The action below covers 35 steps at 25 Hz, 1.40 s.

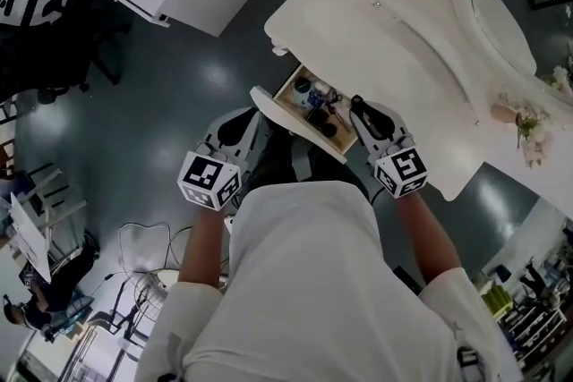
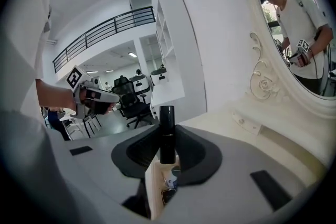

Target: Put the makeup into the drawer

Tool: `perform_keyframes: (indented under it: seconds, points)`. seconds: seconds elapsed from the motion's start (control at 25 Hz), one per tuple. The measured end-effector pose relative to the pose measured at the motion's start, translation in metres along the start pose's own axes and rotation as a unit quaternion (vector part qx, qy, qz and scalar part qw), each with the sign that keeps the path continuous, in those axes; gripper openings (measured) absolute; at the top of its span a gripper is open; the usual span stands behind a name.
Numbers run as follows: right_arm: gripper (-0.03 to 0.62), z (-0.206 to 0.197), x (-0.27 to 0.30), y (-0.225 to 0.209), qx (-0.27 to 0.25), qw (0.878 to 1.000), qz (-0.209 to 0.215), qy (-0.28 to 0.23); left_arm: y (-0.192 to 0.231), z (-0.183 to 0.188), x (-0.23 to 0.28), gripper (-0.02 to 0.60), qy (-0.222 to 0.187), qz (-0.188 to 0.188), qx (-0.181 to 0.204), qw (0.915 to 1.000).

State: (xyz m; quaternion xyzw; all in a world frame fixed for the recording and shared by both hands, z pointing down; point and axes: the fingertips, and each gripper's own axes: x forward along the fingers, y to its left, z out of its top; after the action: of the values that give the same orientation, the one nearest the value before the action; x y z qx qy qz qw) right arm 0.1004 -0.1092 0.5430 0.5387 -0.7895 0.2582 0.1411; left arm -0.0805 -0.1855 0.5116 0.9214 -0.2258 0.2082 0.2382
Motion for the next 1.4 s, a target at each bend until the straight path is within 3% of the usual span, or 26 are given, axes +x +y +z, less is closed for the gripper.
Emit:
perform_keyframes:
  seconds: [0.32, 0.76, 1.12, 1.4]
  points:
    - [0.103, -0.028, 0.036, 0.005, 0.017, 0.999, -0.007, 0.045, 0.027, -0.028, 0.025, 0.017, 0.039, -0.043, -0.013, 0.9982]
    - [0.103, -0.096, 0.078, 0.009, 0.042, 0.992, -0.019, 0.117, 0.038, -0.074, 0.058, 0.017, 0.092, -0.089, -0.032, 0.9913]
    - [0.103, -0.166, 0.115, -0.002, 0.041, 0.982, -0.025, 0.183, 0.04, -0.104, 0.083, 0.017, 0.127, -0.105, -0.041, 0.9854]
    - [0.103, -0.226, 0.146, -0.005, 0.078, 0.967, -0.03, 0.241, 0.041, -0.114, 0.097, 0.017, 0.148, -0.117, -0.04, 0.9813]
